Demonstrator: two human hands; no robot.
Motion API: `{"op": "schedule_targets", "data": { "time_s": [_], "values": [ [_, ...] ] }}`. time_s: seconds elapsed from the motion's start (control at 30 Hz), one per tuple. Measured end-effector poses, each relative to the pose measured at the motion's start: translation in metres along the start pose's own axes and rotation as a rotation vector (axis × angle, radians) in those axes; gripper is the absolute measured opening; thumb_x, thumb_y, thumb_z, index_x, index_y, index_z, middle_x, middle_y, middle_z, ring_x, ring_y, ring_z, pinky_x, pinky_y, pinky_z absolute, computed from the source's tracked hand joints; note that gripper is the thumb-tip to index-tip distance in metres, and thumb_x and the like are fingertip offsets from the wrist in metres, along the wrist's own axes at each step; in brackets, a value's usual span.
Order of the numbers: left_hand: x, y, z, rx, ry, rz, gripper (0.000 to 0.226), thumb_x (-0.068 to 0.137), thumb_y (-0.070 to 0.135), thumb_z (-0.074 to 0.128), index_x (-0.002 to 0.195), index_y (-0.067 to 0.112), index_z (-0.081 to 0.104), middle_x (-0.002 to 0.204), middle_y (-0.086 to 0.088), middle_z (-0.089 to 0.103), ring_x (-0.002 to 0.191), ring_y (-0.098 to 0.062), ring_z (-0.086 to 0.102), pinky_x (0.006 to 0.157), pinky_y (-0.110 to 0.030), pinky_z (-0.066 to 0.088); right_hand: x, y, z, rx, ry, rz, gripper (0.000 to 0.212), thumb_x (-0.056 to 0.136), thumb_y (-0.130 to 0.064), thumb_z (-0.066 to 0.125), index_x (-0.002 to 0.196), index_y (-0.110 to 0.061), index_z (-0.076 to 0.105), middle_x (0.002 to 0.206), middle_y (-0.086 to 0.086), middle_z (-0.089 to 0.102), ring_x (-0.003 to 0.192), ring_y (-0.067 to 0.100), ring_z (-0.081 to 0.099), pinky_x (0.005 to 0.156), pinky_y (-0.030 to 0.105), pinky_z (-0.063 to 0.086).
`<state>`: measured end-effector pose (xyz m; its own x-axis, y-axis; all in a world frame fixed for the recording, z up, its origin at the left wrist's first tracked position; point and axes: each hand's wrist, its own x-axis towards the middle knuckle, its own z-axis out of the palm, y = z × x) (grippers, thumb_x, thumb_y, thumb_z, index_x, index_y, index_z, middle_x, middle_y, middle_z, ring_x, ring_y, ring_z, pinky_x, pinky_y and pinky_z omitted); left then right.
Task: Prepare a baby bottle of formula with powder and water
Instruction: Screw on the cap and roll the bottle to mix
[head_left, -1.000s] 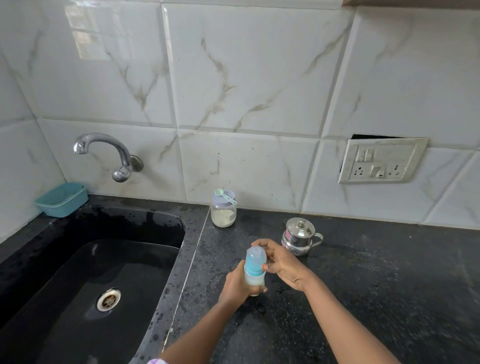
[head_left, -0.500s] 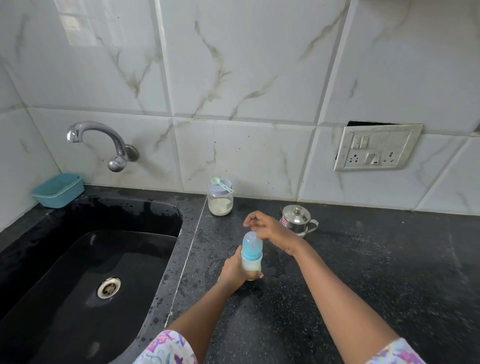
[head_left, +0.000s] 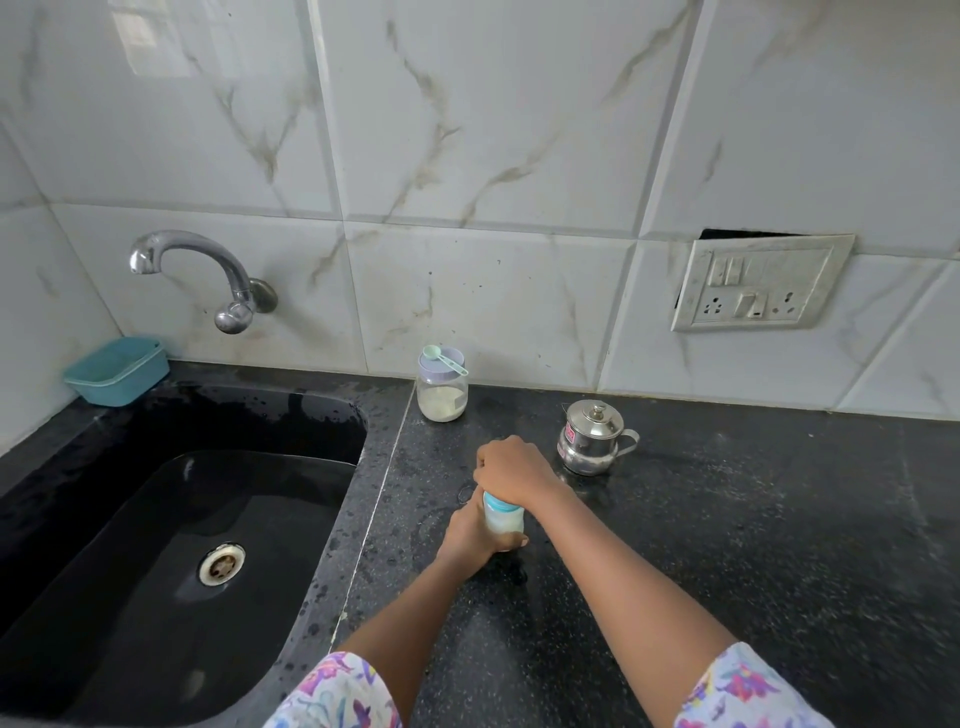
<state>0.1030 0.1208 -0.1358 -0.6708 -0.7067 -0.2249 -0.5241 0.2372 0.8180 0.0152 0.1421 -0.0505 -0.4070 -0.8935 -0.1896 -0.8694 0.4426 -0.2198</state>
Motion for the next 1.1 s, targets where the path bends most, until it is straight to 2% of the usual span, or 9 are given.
{"op": "schedule_targets", "data": {
  "time_s": [0.4, 0.6, 0.77, 0.83, 0.87, 0.93, 1.0, 1.03, 1.1],
  "values": [
    [0.004, -0.004, 0.003, 0.024, 0.020, -0.006, 0.069, 0.067, 0.030, 0.080, 0.125, 0.018, 0.046, 0.114, -0.001, 0.063, 0.102, -0.016, 0.058, 0.075, -0.024, 0.041, 0.004, 0.003, 0.004, -0.075, 0.075, -0.102, 0.030, 0.088, -0.018, 0.045, 0.104, -0.009, 0.069, 0.108, 0.012, 0.067, 0.102, 0.033, 0.057, 0.082, 0.037, 0.044],
    [0.005, -0.006, 0.002, 0.052, 0.015, -0.014, 0.066, 0.064, 0.037, 0.080, 0.121, 0.019, 0.051, 0.110, 0.000, 0.065, 0.091, -0.010, 0.055, 0.071, -0.023, 0.041, 0.002, 0.004, 0.010, -0.036, 0.118, -0.097, 0.027, 0.087, -0.018, 0.045, 0.101, -0.014, 0.068, 0.106, 0.012, 0.067, 0.102, 0.035, 0.058, 0.082, 0.037, 0.045],
    [0.006, -0.008, 0.005, 0.063, 0.010, -0.011, 0.069, 0.065, 0.038, 0.078, 0.124, 0.019, 0.047, 0.110, 0.000, 0.064, 0.101, -0.017, 0.059, 0.074, -0.026, 0.044, -0.002, 0.005, 0.013, 0.059, 0.173, -0.106, 0.018, 0.089, -0.018, 0.045, 0.096, -0.016, 0.061, 0.105, 0.006, 0.062, 0.097, 0.031, 0.058, 0.077, 0.035, 0.041],
    [0.005, -0.008, 0.005, 0.042, 0.015, -0.005, 0.070, 0.067, 0.033, 0.079, 0.126, 0.020, 0.043, 0.113, -0.001, 0.062, 0.104, -0.017, 0.057, 0.076, -0.026, 0.043, -0.004, 0.007, 0.008, 0.185, 0.157, -0.112, 0.019, 0.090, -0.026, 0.049, 0.105, -0.018, 0.059, 0.109, 0.001, 0.059, 0.101, 0.023, 0.056, 0.076, 0.031, 0.037],
    [0.005, -0.009, 0.005, 0.027, 0.013, -0.006, 0.071, 0.067, 0.031, 0.079, 0.127, 0.021, 0.042, 0.115, 0.000, 0.061, 0.105, -0.017, 0.057, 0.078, -0.026, 0.043, -0.007, 0.008, 0.006, 0.332, 0.117, -0.109, 0.023, 0.089, -0.030, 0.053, 0.109, -0.019, 0.058, 0.112, -0.002, 0.057, 0.104, 0.017, 0.054, 0.079, 0.029, 0.036],
    [0.004, -0.010, 0.004, 0.011, 0.006, 0.003, 0.075, 0.066, 0.030, 0.080, 0.129, 0.023, 0.039, 0.118, 0.001, 0.060, 0.107, -0.016, 0.055, 0.084, -0.028, 0.045, -0.016, 0.017, 0.001, 0.785, 0.031, -0.120, 0.031, 0.083, -0.029, 0.059, 0.113, -0.023, 0.056, 0.121, -0.006, 0.052, 0.110, 0.009, 0.048, 0.086, 0.026, 0.035],
    [0.005, -0.009, 0.003, 0.007, -0.001, 0.017, 0.080, 0.066, 0.030, 0.081, 0.132, 0.022, 0.037, 0.120, 0.002, 0.059, 0.108, -0.016, 0.054, 0.086, -0.027, 0.043, -0.026, 0.034, 0.005, 1.168, 0.025, -0.134, 0.044, 0.069, -0.017, 0.056, 0.112, -0.029, 0.053, 0.130, -0.006, 0.047, 0.118, 0.007, 0.042, 0.091, 0.027, 0.037],
    [0.005, -0.009, 0.002, 0.004, -0.006, 0.019, 0.082, 0.065, 0.029, 0.081, 0.134, 0.022, 0.036, 0.120, 0.001, 0.059, 0.109, -0.016, 0.054, 0.087, -0.026, 0.042, -0.031, 0.044, 0.012, 1.249, 0.029, -0.128, 0.053, 0.063, -0.011, 0.053, 0.112, -0.031, 0.052, 0.133, -0.004, 0.047, 0.118, 0.009, 0.043, 0.089, 0.027, 0.040],
    [0.004, -0.006, 0.001, -0.005, -0.019, 0.027, 0.084, 0.066, 0.028, 0.081, 0.135, 0.021, 0.035, 0.122, 0.001, 0.059, 0.110, -0.016, 0.055, 0.091, -0.028, 0.044, -0.039, 0.057, 0.031, 1.215, 0.002, -0.133, 0.067, 0.058, -0.004, 0.057, 0.116, -0.035, 0.049, 0.132, 0.001, 0.051, 0.113, 0.013, 0.052, 0.082, 0.025, 0.046]
  ]
}}
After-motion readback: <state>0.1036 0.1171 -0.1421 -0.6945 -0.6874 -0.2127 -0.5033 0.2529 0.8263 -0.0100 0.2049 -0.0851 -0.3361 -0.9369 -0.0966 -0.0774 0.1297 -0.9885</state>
